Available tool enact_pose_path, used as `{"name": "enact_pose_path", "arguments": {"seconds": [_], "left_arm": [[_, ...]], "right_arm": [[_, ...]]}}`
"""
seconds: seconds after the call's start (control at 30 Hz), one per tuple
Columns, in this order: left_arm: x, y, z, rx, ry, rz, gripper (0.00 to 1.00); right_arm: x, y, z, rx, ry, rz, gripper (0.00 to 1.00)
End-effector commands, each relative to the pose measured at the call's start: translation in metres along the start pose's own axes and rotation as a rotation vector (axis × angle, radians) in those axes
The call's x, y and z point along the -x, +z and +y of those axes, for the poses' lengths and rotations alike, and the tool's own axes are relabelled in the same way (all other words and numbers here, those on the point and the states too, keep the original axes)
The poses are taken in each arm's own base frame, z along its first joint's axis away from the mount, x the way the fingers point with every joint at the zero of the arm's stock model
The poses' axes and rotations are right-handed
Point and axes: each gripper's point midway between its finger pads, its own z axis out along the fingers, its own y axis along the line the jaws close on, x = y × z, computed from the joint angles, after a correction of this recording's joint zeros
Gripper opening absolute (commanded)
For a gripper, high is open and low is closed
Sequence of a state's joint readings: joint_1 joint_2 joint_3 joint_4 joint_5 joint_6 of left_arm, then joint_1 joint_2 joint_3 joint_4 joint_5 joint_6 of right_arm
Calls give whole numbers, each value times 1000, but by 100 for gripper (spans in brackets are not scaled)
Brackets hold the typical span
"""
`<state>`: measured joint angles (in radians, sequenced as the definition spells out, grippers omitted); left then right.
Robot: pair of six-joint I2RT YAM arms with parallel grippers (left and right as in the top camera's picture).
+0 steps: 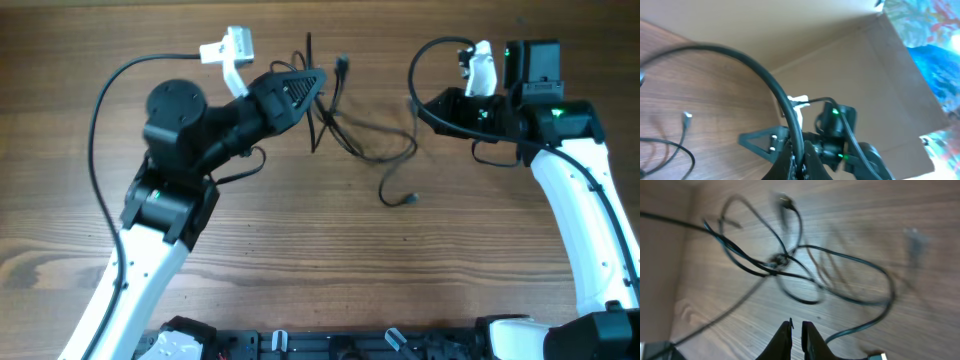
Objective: Untangle cables
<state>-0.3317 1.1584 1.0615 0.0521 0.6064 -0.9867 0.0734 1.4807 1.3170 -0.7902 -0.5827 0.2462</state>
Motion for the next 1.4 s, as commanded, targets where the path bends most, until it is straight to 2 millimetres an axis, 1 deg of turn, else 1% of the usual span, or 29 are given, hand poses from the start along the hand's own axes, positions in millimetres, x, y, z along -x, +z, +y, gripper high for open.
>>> {"name": "enact_pose_path", "arguments": {"seconds": [0.0,0.03,0.13,0.2,0.23,0.33,0.4,0.43,0.5,0.53,0.63,0.73,0.87,1.07,1.37], "left_arm": [[-2,-5,-15,-41,-40,17,4],[-2,-6,-16,-42,-48,15,4],[3,-5,-15,-41,-45,-6,4],[9,-7,-14,-36,-67,-32,4],[14,-8,-18,-51,-76,-48,4],[34,-14,-37,-134,-112,-118,4],[44,-19,-55,-207,-116,-155,4],[50,-23,-68,-258,-113,-172,4],[53,-27,-79,-307,-116,-182,4],[53,-28,-81,-315,-122,-182,4],[53,-27,-79,-308,-140,-178,4],[50,-24,-70,-274,-167,-165,4],[46,-20,-57,-224,-197,-151,4],[44,-17,-50,-196,-168,-148,4],[40,-14,-33,-134,-206,-132,4]], "right_arm": [[2,-3,34,160,-84,-6,12],[3,-4,38,178,-94,-10,12],[6,-3,39,181,-103,-22,16],[5,-3,39,181,-102,-21,17],[5,-3,39,181,-100,-20,17],[5,-2,39,182,-95,-17,17],[5,1,40,188,-86,-13,17],[5,2,43,205,-91,-7,17],[4,6,50,241,-103,3,18],[3,8,52,248,-110,5,17],[2,16,56,257,-123,15,18],[0,24,56,260,-113,32,20],[-1,31,50,255,-87,52,23],[-1,32,50,253,-72,55,23],[-2,32,49,252,-69,58,23]]}}
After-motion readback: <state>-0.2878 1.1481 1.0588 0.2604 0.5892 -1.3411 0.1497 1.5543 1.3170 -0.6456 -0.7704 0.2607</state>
